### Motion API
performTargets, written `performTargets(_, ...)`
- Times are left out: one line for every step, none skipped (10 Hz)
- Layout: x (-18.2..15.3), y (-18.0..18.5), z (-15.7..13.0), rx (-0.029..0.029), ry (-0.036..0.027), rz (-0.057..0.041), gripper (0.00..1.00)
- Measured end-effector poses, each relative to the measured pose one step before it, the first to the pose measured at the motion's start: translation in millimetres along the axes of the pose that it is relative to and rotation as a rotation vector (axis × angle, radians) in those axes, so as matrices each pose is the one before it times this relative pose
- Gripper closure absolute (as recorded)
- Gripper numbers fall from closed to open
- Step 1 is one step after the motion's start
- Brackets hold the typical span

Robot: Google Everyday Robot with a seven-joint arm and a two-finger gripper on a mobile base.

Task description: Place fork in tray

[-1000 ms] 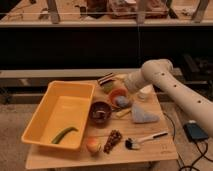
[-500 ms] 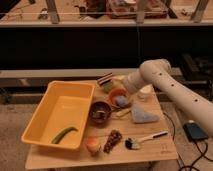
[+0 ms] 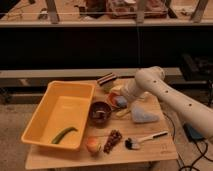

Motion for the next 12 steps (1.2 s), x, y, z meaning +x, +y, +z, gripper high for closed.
performTargets(-4.66,1.4,0.25,0.00712,-0.00247,-0.02231,0.2)
performTargets(-4.98,2.28,2.34,0.01178,-0.00018,-0.03132,0.2)
performTargets(-5.14,5.32,7.19,0.01176,-0.00404,-0.03992,0.2)
performTargets(-2.47,3.53,5.85,0.00507,-0.00518,-0.01947,0.2)
performTargets(-3.42,3.82,8.68,0.00686,-0.00865,-0.02707,0.2)
performTargets(-2.28,1.71,5.93,0.00439,-0.00672,-0.01824,0.2)
performTargets(-1.1,3.73,5.41,0.00468,-0.00546,-0.01491,0.2)
performTargets(-0.41,2.16,3.52,0.0053,-0.00269,-0.00635,0.24)
performTargets(0.03,1.31,2.01,0.00739,-0.00073,-0.00552,0.34)
performTargets(0.15,0.24,1.58,0.00367,-0.00029,-0.00295,0.42)
performTargets(0.41,-0.22,1.91,0.00539,-0.00192,-0.00126,0.52)
performTargets(-0.07,-0.38,2.05,0.00337,-0.00302,-0.00056,0.56)
